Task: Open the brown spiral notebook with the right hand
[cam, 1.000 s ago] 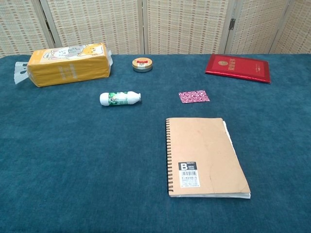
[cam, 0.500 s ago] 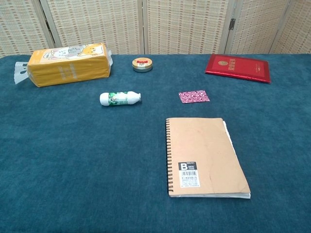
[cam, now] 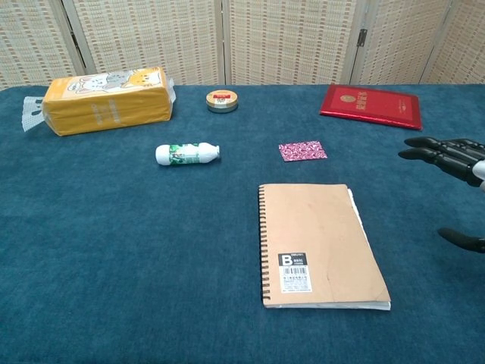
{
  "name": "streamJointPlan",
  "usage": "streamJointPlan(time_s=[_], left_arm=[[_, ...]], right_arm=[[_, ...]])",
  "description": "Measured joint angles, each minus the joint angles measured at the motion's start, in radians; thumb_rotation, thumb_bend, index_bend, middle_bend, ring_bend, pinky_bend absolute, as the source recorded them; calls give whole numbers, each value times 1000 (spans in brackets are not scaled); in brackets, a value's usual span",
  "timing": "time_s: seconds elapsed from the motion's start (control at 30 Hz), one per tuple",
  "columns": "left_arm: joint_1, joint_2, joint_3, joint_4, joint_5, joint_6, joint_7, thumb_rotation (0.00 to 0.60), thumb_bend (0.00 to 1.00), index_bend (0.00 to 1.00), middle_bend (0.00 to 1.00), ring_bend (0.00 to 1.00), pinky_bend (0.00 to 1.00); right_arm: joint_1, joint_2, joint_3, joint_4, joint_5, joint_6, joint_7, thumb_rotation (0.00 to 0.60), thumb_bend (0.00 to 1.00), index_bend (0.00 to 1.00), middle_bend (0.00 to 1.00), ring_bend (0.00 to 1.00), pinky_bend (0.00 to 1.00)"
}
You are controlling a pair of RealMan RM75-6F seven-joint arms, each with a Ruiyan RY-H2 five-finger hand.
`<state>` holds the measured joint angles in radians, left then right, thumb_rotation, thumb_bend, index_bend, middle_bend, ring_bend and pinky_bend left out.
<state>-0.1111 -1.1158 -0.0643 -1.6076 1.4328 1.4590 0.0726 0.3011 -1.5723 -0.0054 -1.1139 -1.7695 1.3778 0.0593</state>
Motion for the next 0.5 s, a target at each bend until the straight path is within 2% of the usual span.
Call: streamJointPlan(time_s=[0.5], left_arm=[[8,14,-4,-7,1,13,-30,600,244,111,107,120,198]], right_arm=[[60,-112,-10,114,34,-49,106,600,297,0,0,0,0]])
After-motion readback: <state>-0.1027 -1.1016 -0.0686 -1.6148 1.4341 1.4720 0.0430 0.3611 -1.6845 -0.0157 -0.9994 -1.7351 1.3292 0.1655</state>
